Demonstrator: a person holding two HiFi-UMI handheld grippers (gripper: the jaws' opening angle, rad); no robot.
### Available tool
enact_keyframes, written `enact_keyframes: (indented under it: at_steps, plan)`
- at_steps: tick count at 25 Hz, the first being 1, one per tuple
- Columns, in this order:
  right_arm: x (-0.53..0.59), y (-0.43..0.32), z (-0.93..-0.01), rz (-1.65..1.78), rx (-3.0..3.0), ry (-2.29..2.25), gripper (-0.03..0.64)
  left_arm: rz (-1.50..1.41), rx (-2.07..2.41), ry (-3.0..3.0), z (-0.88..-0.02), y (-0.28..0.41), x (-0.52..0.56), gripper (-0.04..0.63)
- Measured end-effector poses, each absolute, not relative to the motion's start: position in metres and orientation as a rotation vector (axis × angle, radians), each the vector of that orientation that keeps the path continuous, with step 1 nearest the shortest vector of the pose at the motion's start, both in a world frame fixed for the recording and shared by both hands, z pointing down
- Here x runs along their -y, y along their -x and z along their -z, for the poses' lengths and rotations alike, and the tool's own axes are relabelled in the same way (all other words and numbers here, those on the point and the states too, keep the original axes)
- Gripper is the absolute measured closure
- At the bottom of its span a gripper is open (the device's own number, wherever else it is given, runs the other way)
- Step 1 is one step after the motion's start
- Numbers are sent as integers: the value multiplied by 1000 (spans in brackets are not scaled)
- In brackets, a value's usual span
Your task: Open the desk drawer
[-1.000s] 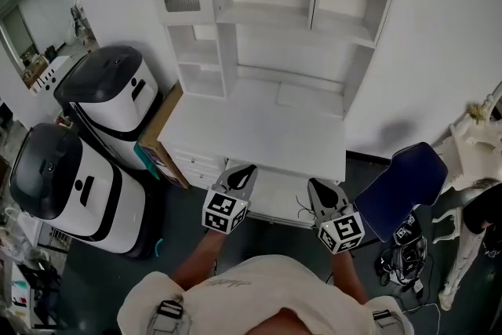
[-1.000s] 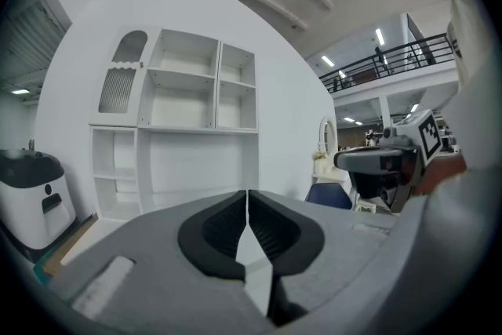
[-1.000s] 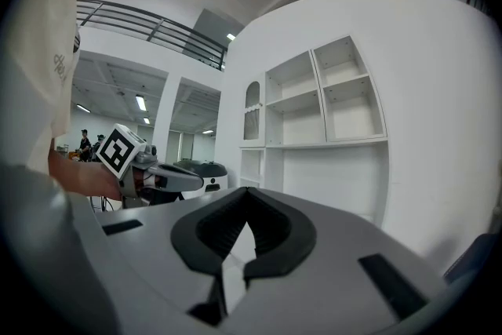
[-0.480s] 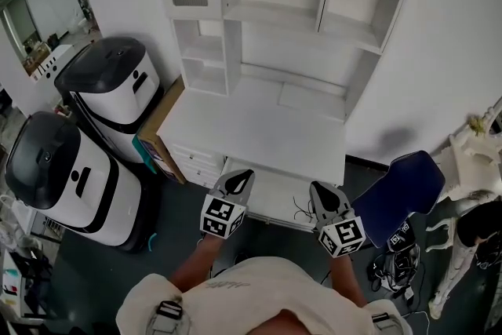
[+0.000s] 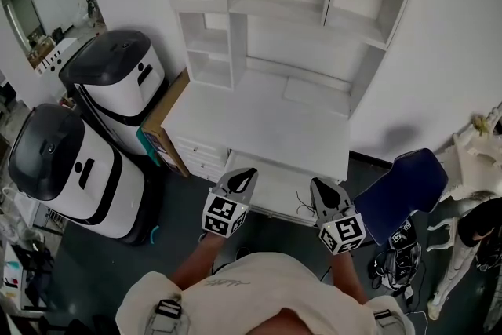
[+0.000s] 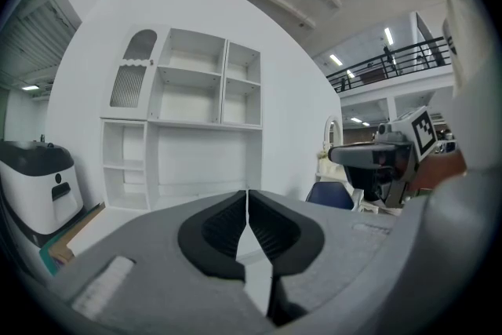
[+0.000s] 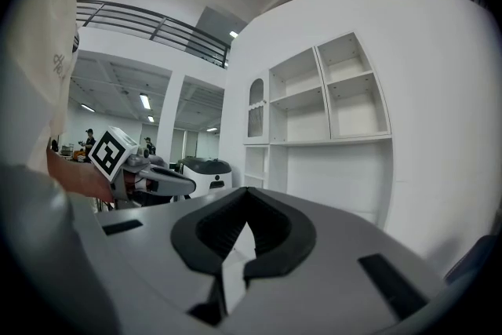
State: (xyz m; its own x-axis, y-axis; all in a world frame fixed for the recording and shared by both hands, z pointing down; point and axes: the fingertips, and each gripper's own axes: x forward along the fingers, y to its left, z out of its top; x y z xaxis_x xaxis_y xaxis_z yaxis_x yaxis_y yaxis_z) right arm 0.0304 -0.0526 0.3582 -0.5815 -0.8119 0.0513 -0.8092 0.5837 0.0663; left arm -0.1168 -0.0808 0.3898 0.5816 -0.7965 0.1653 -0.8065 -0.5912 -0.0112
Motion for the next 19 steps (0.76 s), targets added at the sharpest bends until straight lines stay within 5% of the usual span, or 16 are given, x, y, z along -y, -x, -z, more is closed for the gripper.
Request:
enact_keyframes:
  at_steps: [19]
  plan:
    - [39,-29,-365,88,2669,-1479,615,-229,1343,-2736,-391,127,69,575]
